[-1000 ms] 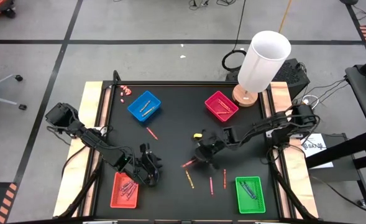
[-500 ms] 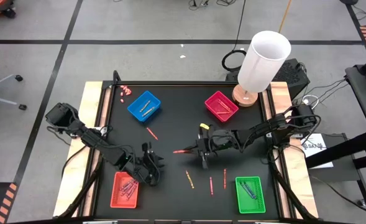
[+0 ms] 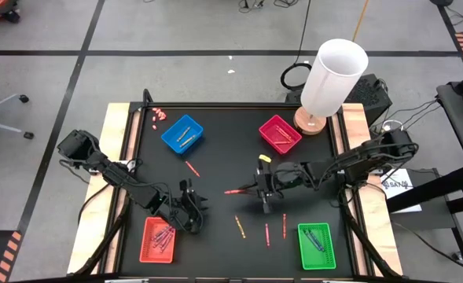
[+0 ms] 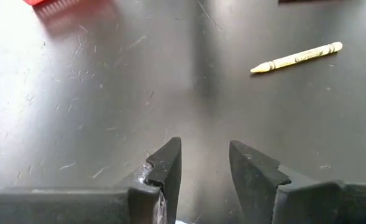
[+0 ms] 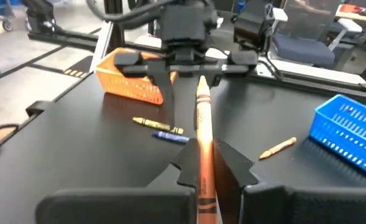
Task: Sort crayons
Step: Put the orange crayon into the red bin
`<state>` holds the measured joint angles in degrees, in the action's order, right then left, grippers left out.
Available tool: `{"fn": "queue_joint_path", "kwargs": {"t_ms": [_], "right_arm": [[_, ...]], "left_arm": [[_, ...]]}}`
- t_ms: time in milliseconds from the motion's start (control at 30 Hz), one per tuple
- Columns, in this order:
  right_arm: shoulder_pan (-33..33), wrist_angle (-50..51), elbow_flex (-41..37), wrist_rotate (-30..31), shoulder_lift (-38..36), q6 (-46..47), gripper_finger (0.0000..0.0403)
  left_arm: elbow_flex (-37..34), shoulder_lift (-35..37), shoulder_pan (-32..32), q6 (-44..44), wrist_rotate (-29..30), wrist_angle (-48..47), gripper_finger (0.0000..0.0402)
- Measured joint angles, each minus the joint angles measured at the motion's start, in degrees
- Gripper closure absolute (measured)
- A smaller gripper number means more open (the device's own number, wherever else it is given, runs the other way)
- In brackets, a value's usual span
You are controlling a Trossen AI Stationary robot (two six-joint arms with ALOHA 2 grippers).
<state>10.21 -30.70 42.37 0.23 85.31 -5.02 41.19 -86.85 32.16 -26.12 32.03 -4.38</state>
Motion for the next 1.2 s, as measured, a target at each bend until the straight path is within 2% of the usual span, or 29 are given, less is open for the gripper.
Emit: {"fn": "queue_joint_path", "kwargs": {"t_ms": [300,467,833,1200], "right_arm": [[0.0,-2.0,0.0,0.4,0.1,-0.2,0.0388],[0.0,-2.4,0.0,4.5,0.1,-1.8,0.0388],[0.0,-6.5,0.0,4.5,0.1,-3.5,0.0388],[-0.1,-5.9,0.0,4.2,0.1,-16.9,0.0388]], "left_arm": [[0.0,0.0,0.0,-0.1,0.1,0.0,0.0268],[0.0,0.0,0.1,-0.1,0.1,0.0,0.0268],[0.0,0.0,0.1,-0.1,0.0,-0.1,0.0268],[0.0,0.0,0.1,1.0,-0.1,-0.1,0.0268]]}}
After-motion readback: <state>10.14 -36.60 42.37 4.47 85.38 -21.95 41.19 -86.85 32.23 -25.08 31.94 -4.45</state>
